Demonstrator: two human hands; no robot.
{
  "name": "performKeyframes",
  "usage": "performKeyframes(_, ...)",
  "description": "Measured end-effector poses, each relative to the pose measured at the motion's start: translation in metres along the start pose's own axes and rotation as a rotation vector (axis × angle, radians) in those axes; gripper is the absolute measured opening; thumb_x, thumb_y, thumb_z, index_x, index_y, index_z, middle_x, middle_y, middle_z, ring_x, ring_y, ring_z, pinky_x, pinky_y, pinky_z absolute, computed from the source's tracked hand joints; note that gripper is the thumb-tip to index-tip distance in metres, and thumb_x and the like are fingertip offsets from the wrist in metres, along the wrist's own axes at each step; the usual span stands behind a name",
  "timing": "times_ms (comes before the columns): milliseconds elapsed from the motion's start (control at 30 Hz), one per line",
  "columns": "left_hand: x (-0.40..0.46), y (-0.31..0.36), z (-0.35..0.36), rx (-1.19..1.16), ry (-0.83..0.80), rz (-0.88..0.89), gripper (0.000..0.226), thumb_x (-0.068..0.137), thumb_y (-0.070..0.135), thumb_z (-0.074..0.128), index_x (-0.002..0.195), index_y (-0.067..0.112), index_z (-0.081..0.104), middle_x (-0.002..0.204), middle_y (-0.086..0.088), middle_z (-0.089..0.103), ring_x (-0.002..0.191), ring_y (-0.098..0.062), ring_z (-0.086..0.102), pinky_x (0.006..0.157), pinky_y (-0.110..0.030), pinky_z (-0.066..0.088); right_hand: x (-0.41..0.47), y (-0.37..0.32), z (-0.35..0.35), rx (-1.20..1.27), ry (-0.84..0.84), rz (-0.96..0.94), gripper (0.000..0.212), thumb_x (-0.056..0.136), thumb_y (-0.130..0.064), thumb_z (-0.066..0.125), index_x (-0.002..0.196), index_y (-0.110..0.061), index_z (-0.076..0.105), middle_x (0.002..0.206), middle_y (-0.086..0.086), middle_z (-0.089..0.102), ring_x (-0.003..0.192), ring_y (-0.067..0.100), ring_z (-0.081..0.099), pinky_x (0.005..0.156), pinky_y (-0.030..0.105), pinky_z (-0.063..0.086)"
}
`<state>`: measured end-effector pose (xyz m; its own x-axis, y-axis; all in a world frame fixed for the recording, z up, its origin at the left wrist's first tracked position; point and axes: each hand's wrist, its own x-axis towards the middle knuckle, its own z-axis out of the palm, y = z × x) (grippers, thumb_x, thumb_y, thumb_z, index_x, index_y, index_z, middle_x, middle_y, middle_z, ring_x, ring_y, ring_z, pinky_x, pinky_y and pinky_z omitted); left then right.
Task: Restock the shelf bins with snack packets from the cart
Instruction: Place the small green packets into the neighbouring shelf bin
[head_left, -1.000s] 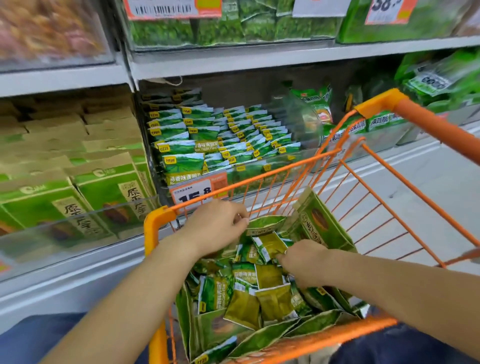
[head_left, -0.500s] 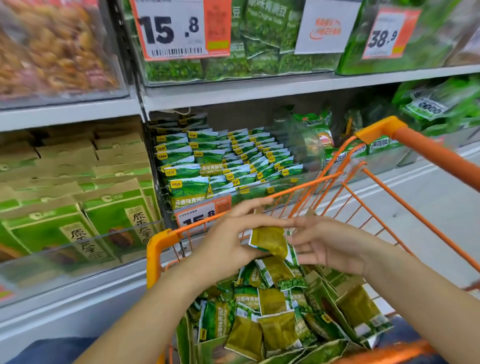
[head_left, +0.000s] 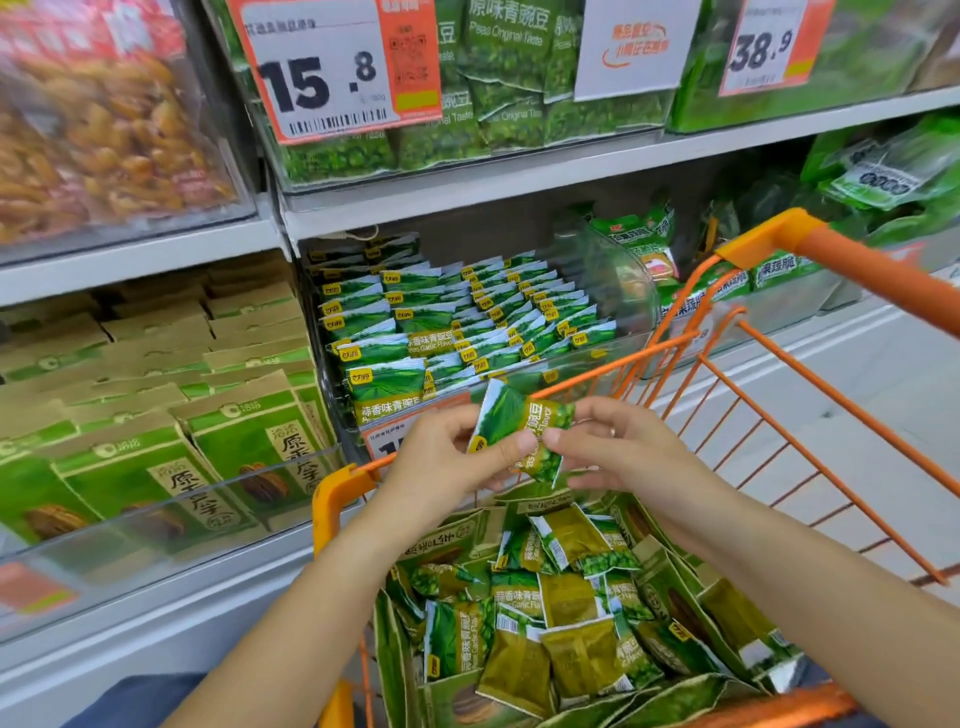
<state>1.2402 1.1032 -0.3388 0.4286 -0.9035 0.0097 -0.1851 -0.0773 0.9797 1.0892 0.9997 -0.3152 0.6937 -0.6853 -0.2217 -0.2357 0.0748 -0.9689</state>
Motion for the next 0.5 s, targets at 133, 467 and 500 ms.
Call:
performKeyframes(133,0.015,0.017,-0.016,0.395,0.209,0.134,0.043,0.074,0.057,0.071,0.092,0.017,0.070,0.090,-0.013,0.069,0.083,-0.026,0.064,0.072,-0.041,0.048,0.006,0.000,-0.001,-0.060,0.006,0.021,0.007,0.090,-0.023,0.064,0.096,-0.020,0.066,0.092,0.001,0.071,0.084,0.012,0.067,0.084,0.034,0.055)
performKeyframes(467,0.115,0.057,-0.063,1.481,0.194,-0.184,0.057,0.085,0.053,0.065,0.133,0.025,0.056,0.131,-0.009,0.058,0.127,-0.032,0.043,0.104,-0.043,0.031,0.013,0.005,-0.011,-0.499,-0.214,0.035,0.005,0.091,-0.029,0.060,0.088,-0.028,0.064,0.093,0.002,0.070,0.092,0.020,0.065,0.088,0.039,0.053)
performKeyframes(500,0.120,0.056,-0.064,1.506,0.167,-0.225,0.058,0.083,0.055,0.066,0.132,0.026,0.057,0.131,-0.007,0.058,0.126,-0.031,0.043,0.104,-0.043,0.030,0.013,0.007,-0.014,-0.616,-0.237,0.009,0.007,0.091,-0.033,0.059,0.089,-0.028,0.064,0.089,-0.001,0.068,0.089,0.021,0.066,0.084,0.040,0.053)
